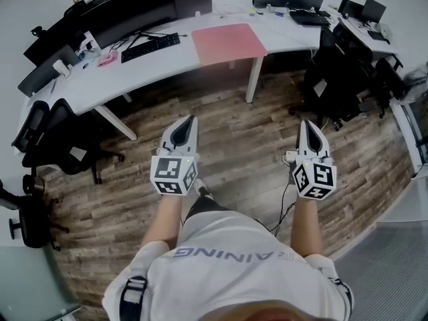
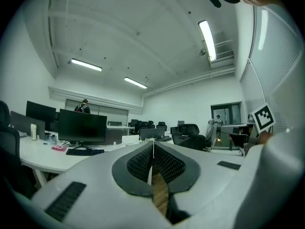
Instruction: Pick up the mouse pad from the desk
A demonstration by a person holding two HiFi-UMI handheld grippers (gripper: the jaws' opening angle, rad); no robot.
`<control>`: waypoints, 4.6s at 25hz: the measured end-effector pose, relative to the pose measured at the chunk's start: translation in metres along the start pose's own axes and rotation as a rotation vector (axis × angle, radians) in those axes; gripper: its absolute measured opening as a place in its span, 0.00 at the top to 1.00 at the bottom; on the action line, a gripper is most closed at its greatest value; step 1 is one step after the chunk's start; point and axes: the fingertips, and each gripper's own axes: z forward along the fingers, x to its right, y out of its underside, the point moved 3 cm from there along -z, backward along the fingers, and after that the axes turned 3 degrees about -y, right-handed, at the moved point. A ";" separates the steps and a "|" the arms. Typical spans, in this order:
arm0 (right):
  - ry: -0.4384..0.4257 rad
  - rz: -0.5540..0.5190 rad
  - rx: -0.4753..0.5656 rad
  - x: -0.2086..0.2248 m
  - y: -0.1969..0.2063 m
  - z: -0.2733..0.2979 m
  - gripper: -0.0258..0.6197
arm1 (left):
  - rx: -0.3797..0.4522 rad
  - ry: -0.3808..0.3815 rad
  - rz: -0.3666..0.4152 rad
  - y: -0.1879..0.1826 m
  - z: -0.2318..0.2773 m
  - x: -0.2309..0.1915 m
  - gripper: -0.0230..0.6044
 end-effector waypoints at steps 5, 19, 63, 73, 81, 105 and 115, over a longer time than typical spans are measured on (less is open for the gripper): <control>0.090 -0.047 -0.009 0.010 0.003 0.018 0.92 | -0.009 0.017 0.000 0.001 0.025 -0.010 0.91; 0.163 -0.087 -0.061 0.005 -0.004 0.161 0.92 | -0.028 0.108 -0.015 -0.004 0.170 -0.102 0.91; -0.259 0.061 -0.285 0.214 0.136 0.644 0.92 | -0.263 -0.227 -0.085 0.048 0.576 -0.179 0.91; -0.306 -0.032 -0.399 0.179 0.154 0.761 0.92 | -0.316 -0.250 -0.146 0.070 0.661 -0.272 0.91; -0.306 -0.080 -0.513 0.157 0.189 0.822 0.92 | -0.395 -0.277 -0.202 0.109 0.690 -0.332 0.91; -0.398 0.010 -1.018 0.192 0.413 0.865 0.34 | -0.947 -0.418 -0.316 0.324 0.712 -0.335 0.41; -0.346 0.015 -1.034 0.191 0.414 0.861 0.41 | -0.934 -0.482 -0.336 0.330 0.713 -0.331 0.40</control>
